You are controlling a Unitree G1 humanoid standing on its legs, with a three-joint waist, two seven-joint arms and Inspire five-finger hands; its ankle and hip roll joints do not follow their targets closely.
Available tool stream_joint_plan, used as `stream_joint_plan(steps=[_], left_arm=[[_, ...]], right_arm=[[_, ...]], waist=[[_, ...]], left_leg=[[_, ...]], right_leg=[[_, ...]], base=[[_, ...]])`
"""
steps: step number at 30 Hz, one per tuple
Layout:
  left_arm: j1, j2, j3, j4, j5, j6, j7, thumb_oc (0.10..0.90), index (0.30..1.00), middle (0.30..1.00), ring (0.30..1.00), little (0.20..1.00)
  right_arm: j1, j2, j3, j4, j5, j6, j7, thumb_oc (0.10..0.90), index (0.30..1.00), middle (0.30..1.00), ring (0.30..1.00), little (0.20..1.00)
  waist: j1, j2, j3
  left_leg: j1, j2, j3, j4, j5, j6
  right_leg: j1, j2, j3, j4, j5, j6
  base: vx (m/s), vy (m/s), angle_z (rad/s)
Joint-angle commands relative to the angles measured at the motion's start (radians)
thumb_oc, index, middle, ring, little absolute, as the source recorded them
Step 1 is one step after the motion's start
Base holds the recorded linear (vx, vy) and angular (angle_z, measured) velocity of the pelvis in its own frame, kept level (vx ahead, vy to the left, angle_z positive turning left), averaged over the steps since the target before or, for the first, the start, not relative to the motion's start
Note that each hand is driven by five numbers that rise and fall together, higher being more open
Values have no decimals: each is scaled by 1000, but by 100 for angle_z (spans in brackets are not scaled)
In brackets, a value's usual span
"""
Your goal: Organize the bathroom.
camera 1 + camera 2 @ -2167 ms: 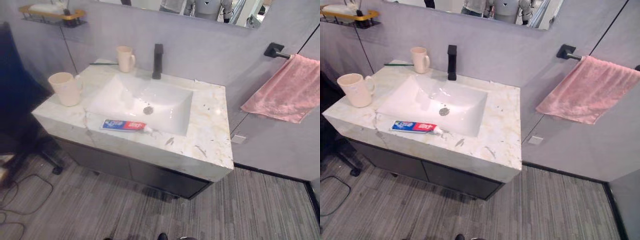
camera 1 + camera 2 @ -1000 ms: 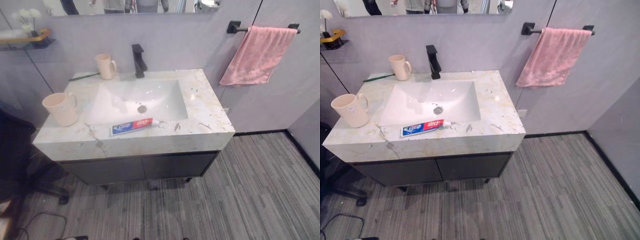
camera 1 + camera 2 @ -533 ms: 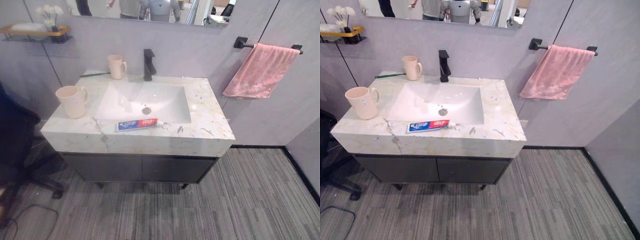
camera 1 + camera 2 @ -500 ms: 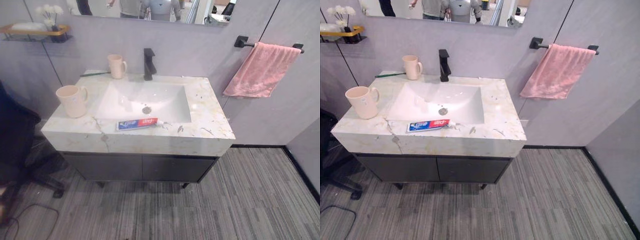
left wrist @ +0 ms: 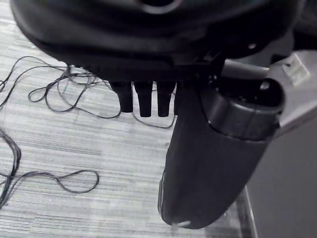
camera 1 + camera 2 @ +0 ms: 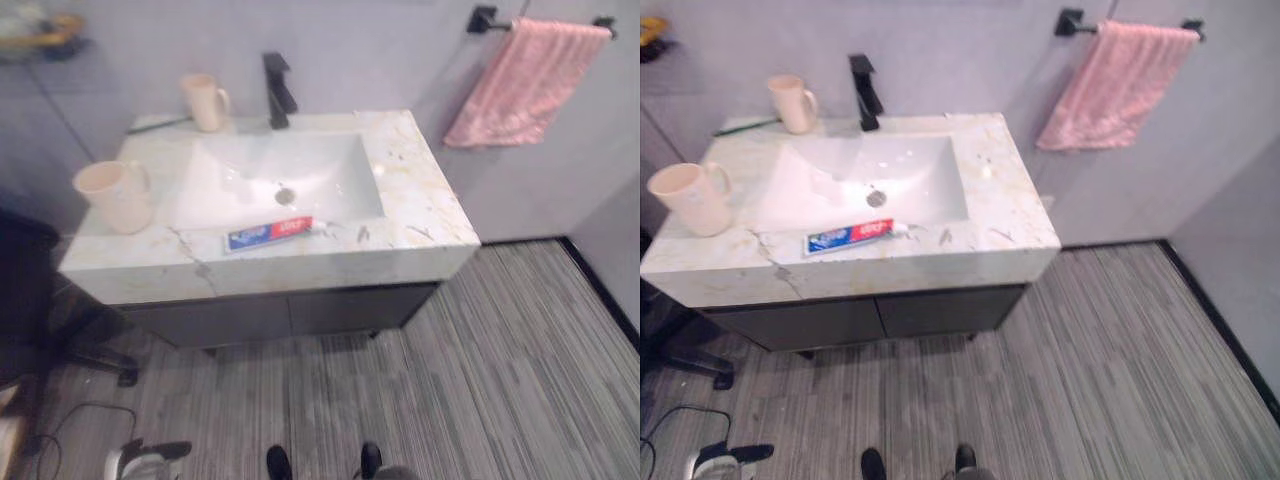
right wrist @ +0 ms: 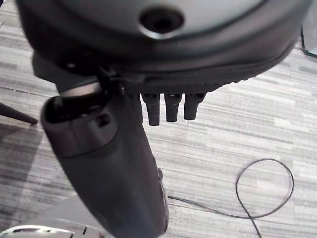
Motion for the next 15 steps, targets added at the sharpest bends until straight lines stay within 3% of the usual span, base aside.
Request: stream_joint_plan(steps=[1, 4, 6, 7, 8, 15], left_arm=[[-5, 61, -35, 16, 45, 15, 43, 800, 900, 900, 900, 900], [6, 59, -32, 18, 10, -3, 52, 800, 900, 900, 900, 900], [10, 57, -30, 13, -6, 4, 63, 800, 900, 900, 900, 900], [16, 50, -24, 28, 8, -2, 66, 800, 900, 900, 900, 900], [21, 42, -21, 33, 8, 1, 72, 800, 900, 900, 900, 900], [33, 27, -36, 90, 5, -19, 78, 800, 900, 900, 900, 900]], right_arm=[[32, -21, -4, 17, -25, -10, -25, 800, 900, 900, 900, 900], [39, -14, -9, 41, -58, -14, -13, 800, 900, 900, 900, 900], [28, -11, -5, 48, -59, -29, -9, 800, 900, 900, 900, 900], [23, -4, 7, 40, -35, -41, -18, 800, 900, 900, 900, 900], [20, -3, 19, 28, -16, -47, -27, 800, 900, 900, 900, 900], [-9, -29, 48, -43, 47, -53, -28, 800, 900, 900, 900, 900]], waist=[[-23, 55, 21], [-16, 82, 8], [-4, 75, -6], [14, 37, -33], [20, 25, -43], [33, 21, -75]], left_leg=[[-7, -19, -106, 74, -63, -5], [-31, -2, -91, 97, -68, 9], [-76, -1, -82, 139, -67, 5], [-133, -19, -57, 185, -62, -10], [-136, -28, -52, 190, -66, -10], [-116, -22, -114, 154, -55, -19]], right_leg=[[-117, 47, 69, 163, -36, 37], [-73, 11, 98, 289, -93, 23], [16, 9, 119, 231, -119, 20], [110, 17, 104, 64, -91, 34], [127, 17, 97, 14, -78, 34], [86, 62, 73, 27, -86, -7]], base=[[-67, 124, -2], [-56, 47, 25], [-94, -88, 28], [-88, -155, 11], [-88, -156, 5], [-68, -138, -1]])
